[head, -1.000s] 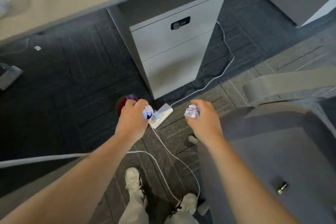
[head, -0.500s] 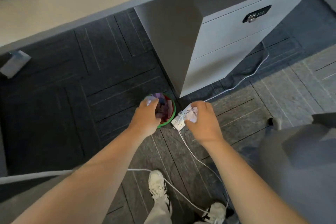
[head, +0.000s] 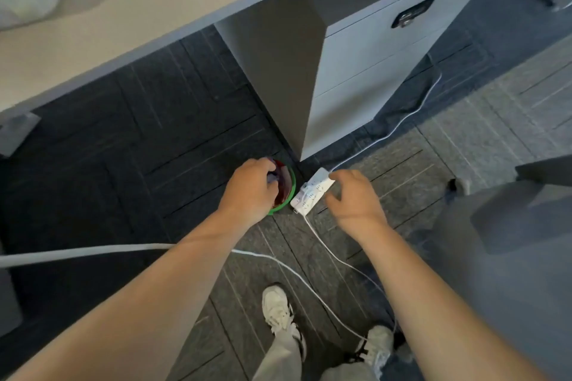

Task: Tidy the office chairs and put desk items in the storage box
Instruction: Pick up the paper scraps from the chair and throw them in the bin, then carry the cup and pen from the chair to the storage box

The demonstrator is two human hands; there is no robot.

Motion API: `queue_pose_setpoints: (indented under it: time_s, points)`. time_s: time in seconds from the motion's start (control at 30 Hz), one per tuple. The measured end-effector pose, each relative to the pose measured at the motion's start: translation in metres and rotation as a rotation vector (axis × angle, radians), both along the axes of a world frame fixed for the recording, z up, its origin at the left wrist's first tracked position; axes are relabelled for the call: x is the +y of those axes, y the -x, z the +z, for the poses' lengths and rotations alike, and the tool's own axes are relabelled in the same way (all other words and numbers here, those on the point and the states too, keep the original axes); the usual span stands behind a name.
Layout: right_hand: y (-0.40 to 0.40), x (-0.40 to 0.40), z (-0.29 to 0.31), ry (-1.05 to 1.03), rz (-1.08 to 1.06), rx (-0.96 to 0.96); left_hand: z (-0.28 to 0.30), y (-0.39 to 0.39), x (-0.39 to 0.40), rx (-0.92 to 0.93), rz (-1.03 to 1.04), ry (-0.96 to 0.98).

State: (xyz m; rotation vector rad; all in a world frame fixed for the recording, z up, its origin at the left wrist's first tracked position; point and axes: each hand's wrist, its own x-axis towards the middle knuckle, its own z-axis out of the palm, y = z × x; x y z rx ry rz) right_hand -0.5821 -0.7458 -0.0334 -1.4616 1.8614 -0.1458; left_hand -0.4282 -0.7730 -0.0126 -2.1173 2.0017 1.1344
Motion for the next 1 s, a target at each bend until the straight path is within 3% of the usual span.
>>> queue_pose_setpoints:
  time_s: [0.43, 0.6, 0.77, 1.0]
  points:
    - [0.246, 0.17, 0.073, -0.054, -0.59, 0.166, 0.056, 0.265, 0.079, 0.156, -0.524, -0.071]
    - [0.323, 0.243, 0.065, -0.053, -0.796, 0.185, 0.033, 0.361, 0.134, 0.137, -0.673, -0.148]
    - [0.399, 0.297, 0.036, -0.015, -0.935, 0.215, -0.016, 0.445, 0.188, 0.002, -0.725, -0.265]
    - [0.451, 0.318, -0.012, 0.109, -1.083, 0.374, -0.067, 0.503, 0.226, -0.193, -0.736, -0.193]
